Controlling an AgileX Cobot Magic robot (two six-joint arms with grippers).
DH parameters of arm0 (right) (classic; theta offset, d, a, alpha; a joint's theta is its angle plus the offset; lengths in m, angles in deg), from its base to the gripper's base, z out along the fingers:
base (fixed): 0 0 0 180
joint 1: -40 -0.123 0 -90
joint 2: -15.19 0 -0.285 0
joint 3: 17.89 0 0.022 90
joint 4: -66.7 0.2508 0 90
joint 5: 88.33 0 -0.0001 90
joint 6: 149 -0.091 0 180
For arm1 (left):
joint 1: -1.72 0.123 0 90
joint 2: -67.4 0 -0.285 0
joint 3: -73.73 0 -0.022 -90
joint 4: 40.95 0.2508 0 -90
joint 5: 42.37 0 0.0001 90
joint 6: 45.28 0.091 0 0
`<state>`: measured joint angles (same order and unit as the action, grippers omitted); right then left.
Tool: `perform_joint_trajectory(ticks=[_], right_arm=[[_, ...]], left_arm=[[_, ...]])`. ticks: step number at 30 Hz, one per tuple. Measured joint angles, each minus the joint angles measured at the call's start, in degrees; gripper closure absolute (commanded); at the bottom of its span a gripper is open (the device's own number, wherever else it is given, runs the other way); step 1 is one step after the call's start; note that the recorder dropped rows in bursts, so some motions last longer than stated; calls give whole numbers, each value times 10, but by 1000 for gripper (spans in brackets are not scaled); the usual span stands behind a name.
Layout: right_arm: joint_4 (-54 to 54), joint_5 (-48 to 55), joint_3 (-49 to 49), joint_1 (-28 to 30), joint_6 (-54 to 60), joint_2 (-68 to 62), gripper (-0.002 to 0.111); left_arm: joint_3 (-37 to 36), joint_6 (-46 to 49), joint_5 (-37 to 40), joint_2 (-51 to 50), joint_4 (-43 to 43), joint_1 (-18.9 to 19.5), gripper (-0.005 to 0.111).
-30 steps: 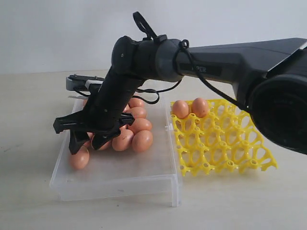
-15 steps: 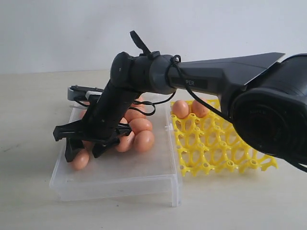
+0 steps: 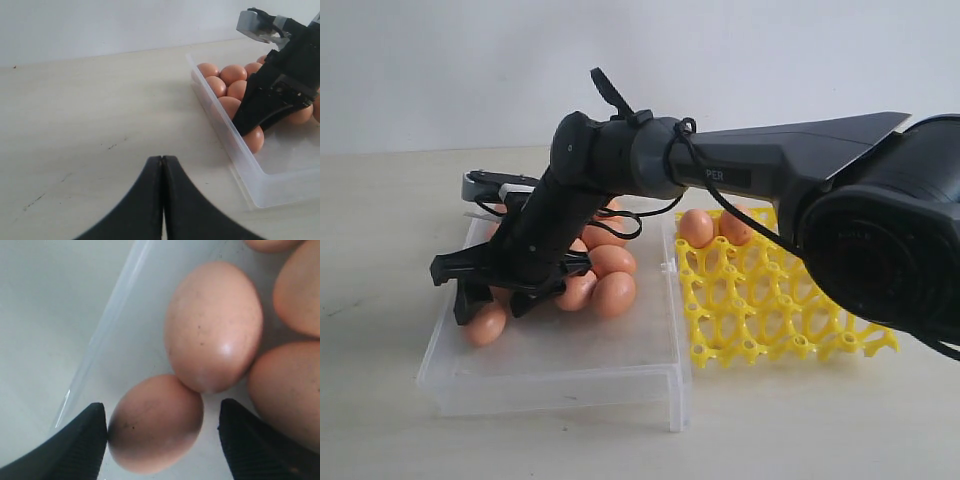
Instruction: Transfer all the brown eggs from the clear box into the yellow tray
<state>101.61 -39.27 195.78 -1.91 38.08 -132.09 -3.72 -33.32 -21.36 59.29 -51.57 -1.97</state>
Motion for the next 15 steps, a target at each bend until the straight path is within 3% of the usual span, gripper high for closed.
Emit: perform_joint_trajectory(ticks=[3, 7, 15], right_arm=[[1, -6, 0, 0, 0, -1, 62], [5, -12, 0, 0, 0, -2, 108], [-2, -11, 0, 0, 13, 4, 108]], left_arm=[[0, 0, 0, 0, 0, 0, 107], [0, 0, 0, 0, 0, 0, 107], [0, 0, 0, 0, 0, 0, 107]])
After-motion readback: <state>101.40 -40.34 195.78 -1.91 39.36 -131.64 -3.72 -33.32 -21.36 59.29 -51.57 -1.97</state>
